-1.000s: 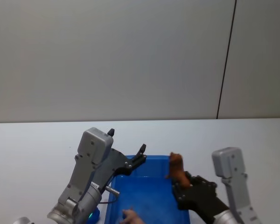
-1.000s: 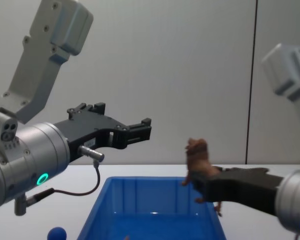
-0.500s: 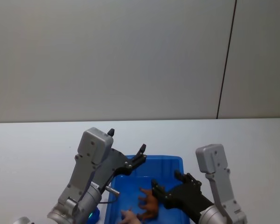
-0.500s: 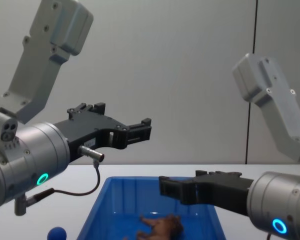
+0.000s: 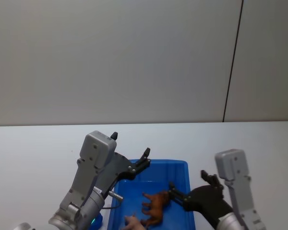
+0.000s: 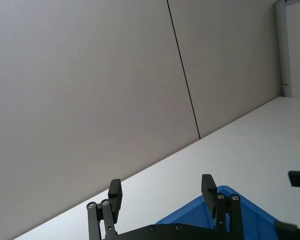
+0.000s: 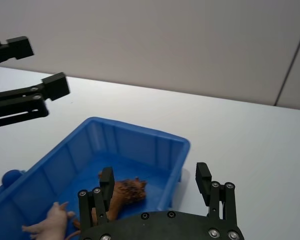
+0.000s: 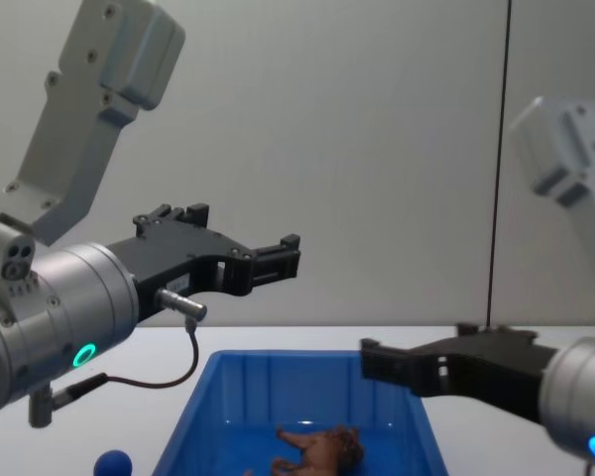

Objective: Pick up the two dolls from the table and place them into the box.

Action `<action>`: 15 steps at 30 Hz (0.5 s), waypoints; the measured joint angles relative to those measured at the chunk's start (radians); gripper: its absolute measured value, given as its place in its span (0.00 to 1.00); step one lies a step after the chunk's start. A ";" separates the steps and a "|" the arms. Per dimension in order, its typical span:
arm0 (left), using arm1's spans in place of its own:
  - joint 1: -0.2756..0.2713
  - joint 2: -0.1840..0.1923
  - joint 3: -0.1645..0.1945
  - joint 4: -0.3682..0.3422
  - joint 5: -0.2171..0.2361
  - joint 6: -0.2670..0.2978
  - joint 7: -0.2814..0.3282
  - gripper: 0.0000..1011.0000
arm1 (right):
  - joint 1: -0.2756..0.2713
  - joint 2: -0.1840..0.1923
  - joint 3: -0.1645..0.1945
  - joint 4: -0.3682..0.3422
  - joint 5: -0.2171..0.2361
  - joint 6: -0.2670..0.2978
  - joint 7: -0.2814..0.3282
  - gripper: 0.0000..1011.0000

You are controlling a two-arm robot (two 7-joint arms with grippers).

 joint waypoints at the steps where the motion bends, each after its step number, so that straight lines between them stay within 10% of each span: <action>1: 0.000 0.000 0.000 0.000 0.000 0.000 0.000 0.99 | -0.006 0.003 0.001 -0.007 -0.002 -0.004 -0.008 0.99; 15: 0.000 0.000 0.000 0.000 0.000 0.000 0.000 0.99 | -0.089 0.056 0.026 -0.097 -0.019 -0.049 -0.115 0.99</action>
